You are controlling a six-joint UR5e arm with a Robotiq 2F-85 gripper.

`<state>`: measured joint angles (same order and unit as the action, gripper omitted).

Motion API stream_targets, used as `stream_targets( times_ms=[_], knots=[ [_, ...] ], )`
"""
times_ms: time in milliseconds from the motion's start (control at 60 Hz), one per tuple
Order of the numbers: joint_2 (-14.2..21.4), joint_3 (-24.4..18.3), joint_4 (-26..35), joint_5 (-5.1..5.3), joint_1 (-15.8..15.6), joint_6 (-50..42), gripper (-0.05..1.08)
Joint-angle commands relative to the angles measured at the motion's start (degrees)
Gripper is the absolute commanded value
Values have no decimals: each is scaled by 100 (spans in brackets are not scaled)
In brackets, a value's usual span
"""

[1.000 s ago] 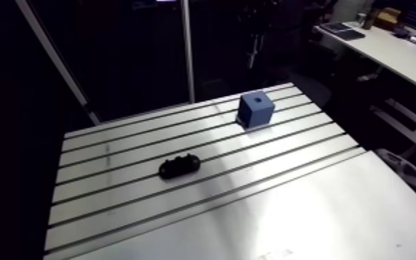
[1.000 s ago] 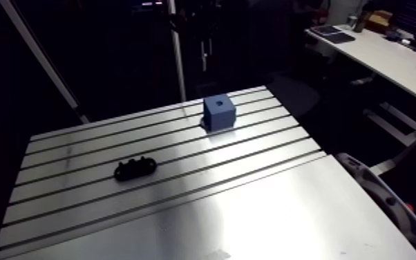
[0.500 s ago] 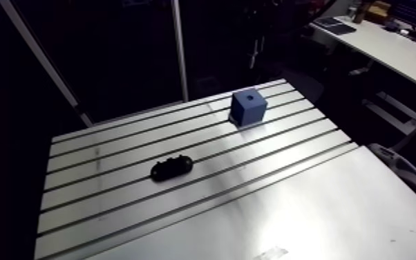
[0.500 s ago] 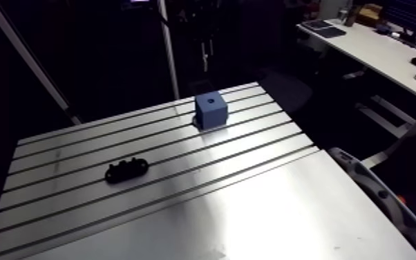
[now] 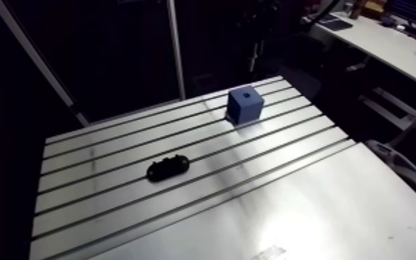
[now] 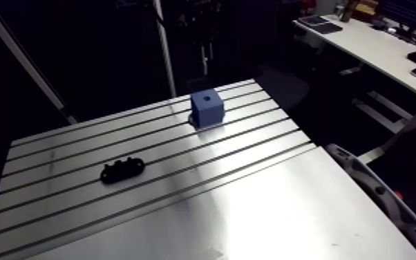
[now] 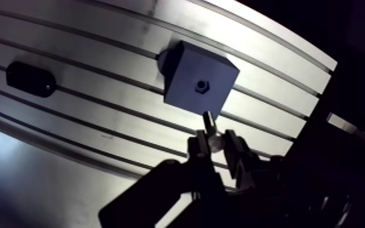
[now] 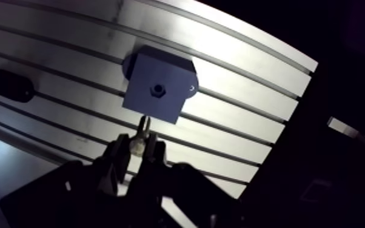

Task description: Pick up the M10 bolt and insert it into the hex recess until seated.

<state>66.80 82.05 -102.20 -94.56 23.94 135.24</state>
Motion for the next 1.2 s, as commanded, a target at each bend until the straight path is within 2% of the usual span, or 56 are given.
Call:
stream_targets(
  times_ms=[17, 500, 1200],
  knots=[
    [-41, 85, -124, 3, 6, -36, 87],
    [-242, 183, -315, 3, 24, -45, 87],
    [-314, 217, -401, 2, 6, -45, 86]
  ],
)
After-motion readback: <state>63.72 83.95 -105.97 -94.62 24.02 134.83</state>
